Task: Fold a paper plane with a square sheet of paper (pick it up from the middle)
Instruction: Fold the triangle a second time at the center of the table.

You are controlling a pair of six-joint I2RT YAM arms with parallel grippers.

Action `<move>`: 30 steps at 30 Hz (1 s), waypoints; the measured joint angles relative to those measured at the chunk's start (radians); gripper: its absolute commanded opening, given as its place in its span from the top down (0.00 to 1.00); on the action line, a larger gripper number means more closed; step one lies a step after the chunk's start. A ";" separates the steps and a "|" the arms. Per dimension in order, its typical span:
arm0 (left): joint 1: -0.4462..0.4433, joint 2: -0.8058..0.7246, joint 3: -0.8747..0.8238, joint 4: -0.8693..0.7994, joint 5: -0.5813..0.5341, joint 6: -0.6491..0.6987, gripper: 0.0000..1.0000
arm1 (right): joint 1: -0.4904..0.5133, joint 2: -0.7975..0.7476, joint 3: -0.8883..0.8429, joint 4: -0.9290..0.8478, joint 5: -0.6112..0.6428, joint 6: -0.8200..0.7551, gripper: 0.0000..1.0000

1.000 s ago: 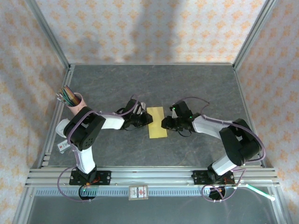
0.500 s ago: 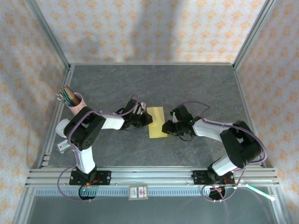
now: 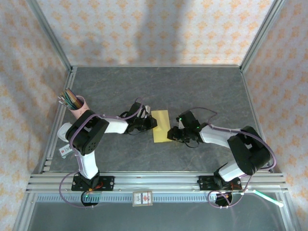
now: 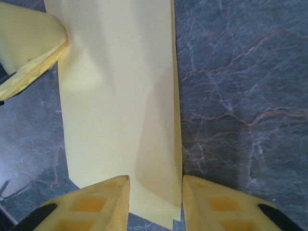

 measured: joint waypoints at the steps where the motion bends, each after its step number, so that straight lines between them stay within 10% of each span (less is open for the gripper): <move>1: 0.000 0.000 0.000 0.000 0.000 0.000 0.83 | 0.000 -0.001 0.000 0.000 -0.002 0.001 0.66; 30: 0.000 0.000 0.000 -0.002 0.000 0.018 0.83 | 0.000 0.030 0.038 0.029 -0.010 0.006 0.68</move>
